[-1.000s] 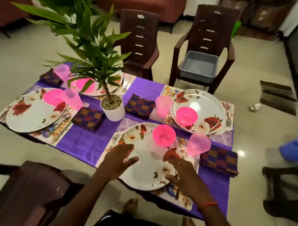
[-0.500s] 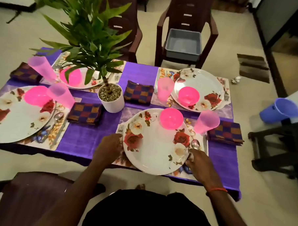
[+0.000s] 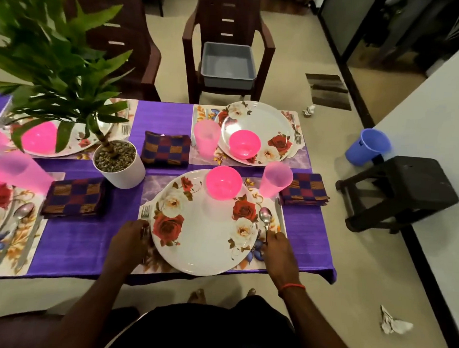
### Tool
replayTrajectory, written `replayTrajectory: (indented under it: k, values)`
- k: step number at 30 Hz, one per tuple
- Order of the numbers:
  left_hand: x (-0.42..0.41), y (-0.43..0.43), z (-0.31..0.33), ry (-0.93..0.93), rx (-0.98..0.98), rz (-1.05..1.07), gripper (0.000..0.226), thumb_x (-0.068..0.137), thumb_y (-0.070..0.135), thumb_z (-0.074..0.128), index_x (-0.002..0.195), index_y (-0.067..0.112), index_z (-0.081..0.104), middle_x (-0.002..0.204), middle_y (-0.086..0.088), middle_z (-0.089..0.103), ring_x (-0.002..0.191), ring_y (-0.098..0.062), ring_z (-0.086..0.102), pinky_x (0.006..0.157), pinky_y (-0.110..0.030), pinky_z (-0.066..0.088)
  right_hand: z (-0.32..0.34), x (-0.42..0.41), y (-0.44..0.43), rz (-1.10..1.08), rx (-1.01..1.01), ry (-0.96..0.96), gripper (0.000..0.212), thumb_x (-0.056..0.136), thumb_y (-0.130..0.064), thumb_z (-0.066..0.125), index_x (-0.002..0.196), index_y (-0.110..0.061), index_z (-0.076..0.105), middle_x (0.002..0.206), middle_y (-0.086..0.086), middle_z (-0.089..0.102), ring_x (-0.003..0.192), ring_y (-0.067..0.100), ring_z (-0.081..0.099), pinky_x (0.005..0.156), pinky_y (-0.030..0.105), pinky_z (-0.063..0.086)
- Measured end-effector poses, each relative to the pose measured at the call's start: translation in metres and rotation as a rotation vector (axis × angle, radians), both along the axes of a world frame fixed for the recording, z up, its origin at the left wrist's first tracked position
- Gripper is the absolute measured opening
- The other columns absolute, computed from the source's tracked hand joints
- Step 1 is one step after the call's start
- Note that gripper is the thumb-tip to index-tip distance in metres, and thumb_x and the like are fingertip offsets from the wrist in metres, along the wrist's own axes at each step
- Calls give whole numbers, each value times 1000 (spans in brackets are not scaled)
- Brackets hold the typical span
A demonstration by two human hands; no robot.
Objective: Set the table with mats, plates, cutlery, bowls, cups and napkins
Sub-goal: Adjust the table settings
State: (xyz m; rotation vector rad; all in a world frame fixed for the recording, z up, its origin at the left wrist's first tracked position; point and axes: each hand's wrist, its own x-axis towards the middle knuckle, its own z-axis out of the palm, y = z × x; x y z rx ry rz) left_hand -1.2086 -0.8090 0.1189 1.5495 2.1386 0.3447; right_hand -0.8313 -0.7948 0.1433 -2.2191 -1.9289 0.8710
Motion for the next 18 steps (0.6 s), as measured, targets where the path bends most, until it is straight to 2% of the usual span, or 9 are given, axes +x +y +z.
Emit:
replayTrajectory:
  k: [8,10,12,14,15,16,18]
  values:
    - [-5,5,-4,-20,47,2,19,89,14,72,108,19,75,97,-6,75,85,-26,70,70,-39,56,-13,-2,-4,-105,10,-16,25,102,-24,55,124,-14,60,121,4,60,105,16,60,83,19,45]
    - [-8,5,-6,-24,56,4,20,89,14,73,109,17,75,97,-6,75,84,-25,70,71,-39,55,-16,-3,-6,-109,20,-8,21,102,-24,56,118,-13,62,109,-2,61,94,10,61,75,8,44]
    - [-10,5,-8,-31,60,-2,22,88,11,74,110,15,74,97,-7,75,84,-25,69,70,-38,55,-16,-4,-7,-130,31,3,18,102,-25,54,112,-12,62,100,-5,60,91,13,64,65,5,43]
    - [-12,5,-9,-47,55,-10,24,87,9,74,111,14,74,97,-8,75,83,-24,69,70,-38,55,-18,-6,-8,-113,38,-5,18,102,-26,56,116,-15,61,109,-2,60,108,20,63,77,12,48]
    - [-12,5,-9,-56,55,-12,24,88,9,74,111,14,74,98,-8,75,83,-23,69,70,-37,55,-18,-7,-7,-91,38,-6,23,101,-26,57,121,-14,61,116,2,60,113,22,61,87,22,52]
    - [-12,6,-9,-59,56,-17,24,88,8,74,111,13,73,98,-8,75,82,-23,68,70,-37,54,-18,-8,-7,-77,33,-8,29,101,-26,57,125,-12,60,123,6,60,115,23,60,95,31,53]
    - [-9,5,-7,-62,62,-24,25,88,7,74,112,11,73,97,-9,75,81,-21,67,67,-34,51,-17,-11,-6,-54,24,-17,34,100,-28,58,129,-12,60,129,9,60,115,23,59,101,37,51]
